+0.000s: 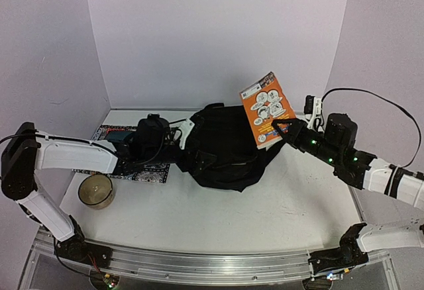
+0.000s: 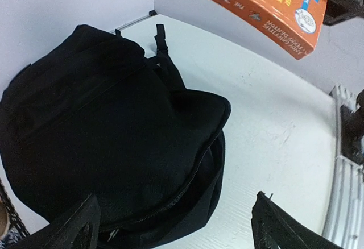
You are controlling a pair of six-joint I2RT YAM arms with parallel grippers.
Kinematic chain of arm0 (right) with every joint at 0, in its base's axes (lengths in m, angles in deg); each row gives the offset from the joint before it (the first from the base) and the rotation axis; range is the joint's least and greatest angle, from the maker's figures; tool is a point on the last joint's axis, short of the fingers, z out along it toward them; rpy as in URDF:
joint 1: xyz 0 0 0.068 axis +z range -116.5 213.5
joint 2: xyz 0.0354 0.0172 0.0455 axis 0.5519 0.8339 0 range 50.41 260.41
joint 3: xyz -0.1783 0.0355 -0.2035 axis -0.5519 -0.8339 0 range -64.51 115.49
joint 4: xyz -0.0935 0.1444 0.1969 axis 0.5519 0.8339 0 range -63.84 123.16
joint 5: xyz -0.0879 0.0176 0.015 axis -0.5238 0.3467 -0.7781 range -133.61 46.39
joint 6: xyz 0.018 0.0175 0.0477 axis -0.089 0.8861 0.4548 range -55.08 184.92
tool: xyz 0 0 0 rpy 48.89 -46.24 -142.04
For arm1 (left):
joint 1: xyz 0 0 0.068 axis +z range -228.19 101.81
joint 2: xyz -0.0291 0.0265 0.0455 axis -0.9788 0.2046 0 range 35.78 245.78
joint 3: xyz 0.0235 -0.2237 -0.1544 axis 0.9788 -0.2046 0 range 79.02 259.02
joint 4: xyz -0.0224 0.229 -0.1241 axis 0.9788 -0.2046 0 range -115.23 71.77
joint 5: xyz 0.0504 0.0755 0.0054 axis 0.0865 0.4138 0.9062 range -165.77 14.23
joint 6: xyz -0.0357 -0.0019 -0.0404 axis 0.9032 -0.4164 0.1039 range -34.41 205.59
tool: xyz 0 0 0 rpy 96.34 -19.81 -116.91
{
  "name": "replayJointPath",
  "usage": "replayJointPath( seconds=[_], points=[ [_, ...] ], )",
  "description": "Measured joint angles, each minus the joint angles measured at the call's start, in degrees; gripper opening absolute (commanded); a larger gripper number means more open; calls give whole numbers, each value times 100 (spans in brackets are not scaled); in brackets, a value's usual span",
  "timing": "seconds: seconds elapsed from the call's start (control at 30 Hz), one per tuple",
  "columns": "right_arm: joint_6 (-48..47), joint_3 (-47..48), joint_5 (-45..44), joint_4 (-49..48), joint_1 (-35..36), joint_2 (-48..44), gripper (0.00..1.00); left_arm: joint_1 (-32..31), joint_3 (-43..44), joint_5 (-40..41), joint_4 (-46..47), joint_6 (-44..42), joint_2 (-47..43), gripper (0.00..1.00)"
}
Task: Pack the student bag
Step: Open the largest pocket of the student bag.
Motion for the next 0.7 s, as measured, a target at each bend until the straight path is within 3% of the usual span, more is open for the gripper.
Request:
replayJointPath(
  seconds=[0.3,0.53,0.7],
  points=[
    [-148,0,-44,794,-7,-125,0,-754,809,1460,-483,-1797,897,96],
    [-184,0,-42,913,-7,-293,0,-1023,1360,2353,-591,-2483,1727,95],
    [-226,0,-42,987,-7,-346,0,-1092,1657,3224,-480,-2745,2119,86]
  ],
)
